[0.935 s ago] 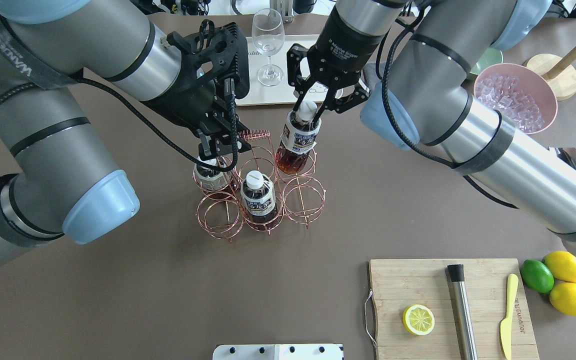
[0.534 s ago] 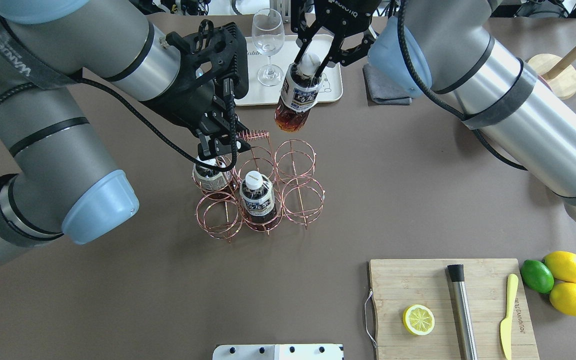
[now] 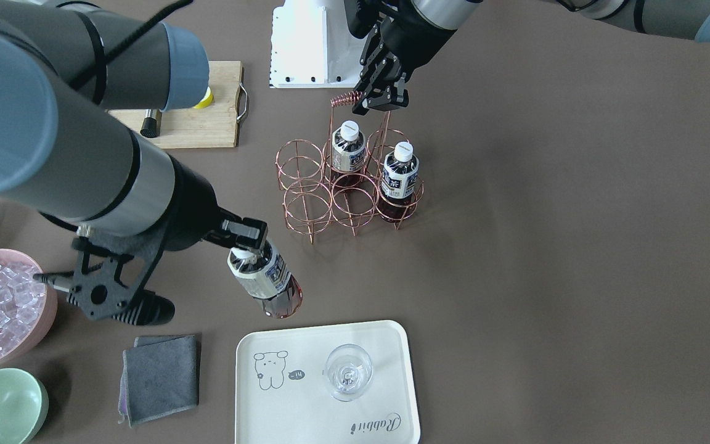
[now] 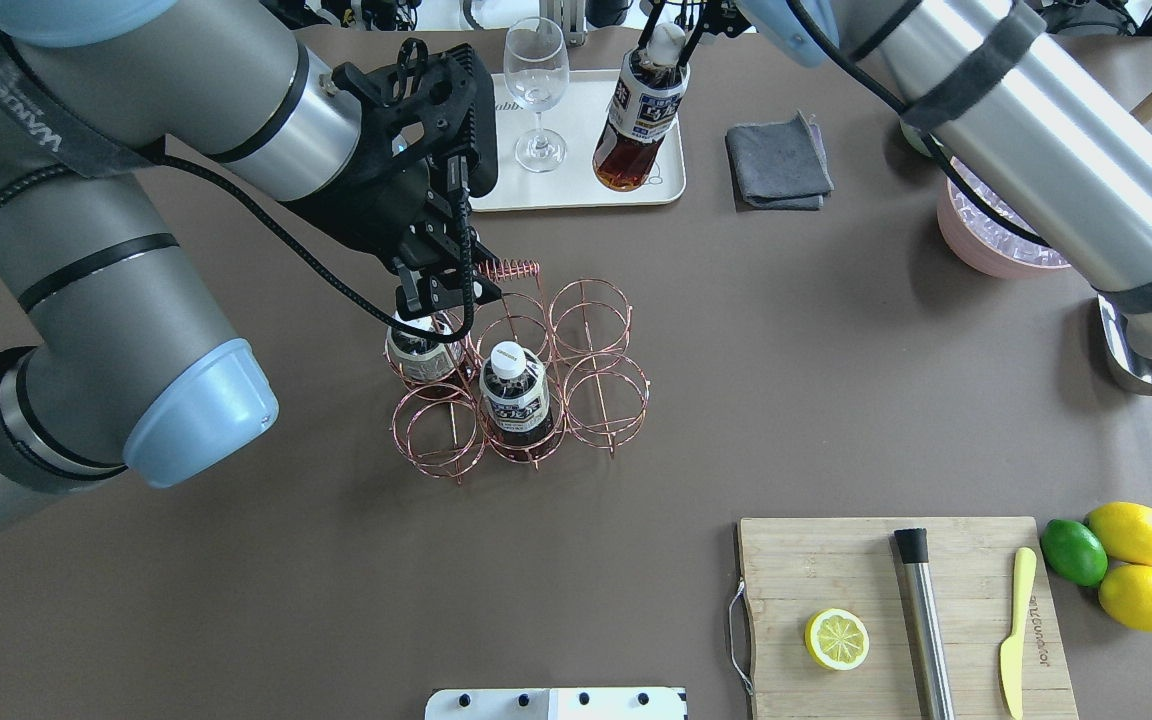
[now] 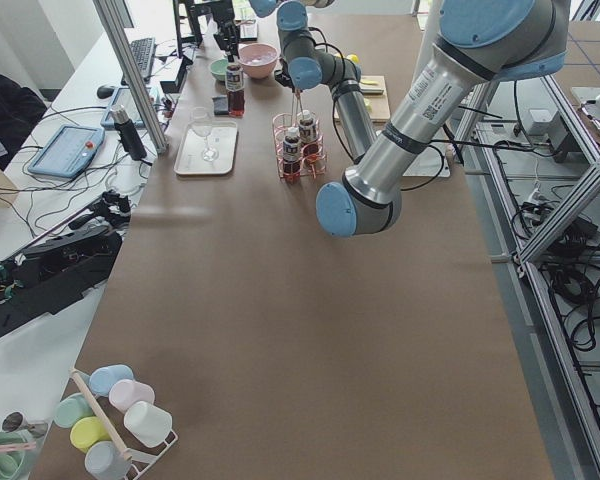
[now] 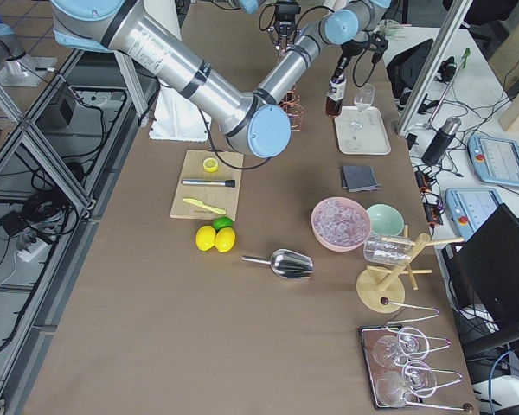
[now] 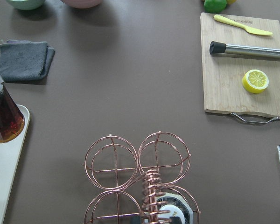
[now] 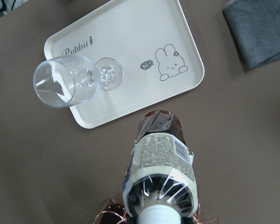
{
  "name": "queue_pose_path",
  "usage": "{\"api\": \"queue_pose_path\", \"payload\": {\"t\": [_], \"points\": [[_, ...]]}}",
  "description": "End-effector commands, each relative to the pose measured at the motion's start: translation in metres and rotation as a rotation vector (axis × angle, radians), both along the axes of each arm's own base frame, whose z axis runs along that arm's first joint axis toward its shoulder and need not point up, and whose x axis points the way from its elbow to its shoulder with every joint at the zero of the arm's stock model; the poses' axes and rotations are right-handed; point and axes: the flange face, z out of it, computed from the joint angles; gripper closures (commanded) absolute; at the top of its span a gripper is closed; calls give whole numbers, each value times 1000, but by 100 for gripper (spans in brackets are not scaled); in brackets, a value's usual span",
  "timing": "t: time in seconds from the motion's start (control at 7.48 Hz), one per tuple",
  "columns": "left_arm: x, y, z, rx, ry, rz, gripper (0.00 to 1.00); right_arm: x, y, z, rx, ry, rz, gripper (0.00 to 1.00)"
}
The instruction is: Take tea from basket to plate
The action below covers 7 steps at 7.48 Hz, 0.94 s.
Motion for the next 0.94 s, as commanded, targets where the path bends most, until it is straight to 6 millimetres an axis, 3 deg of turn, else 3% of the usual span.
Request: {"api": "queue_pose_path", "payload": {"t": [0.0,0.13,0.27,0.4,0.8], "points": [[-4,0,-3,4,5,-5,100,-30,-70,39,108,84,-80,100],[-13,3,-7,12,17,-10,100,-48,-80,49,153,112,-101,100],[-24,4,-10,19,27,-20,100,-67,-83,43,209,157,-105,100],[-31,8,-12,27,36,-23,100,-75,-85,50,234,161,-107,100],[-76,-13,-15,37,42,-107,100,-78,-94,65,288,177,-105,100]]}}
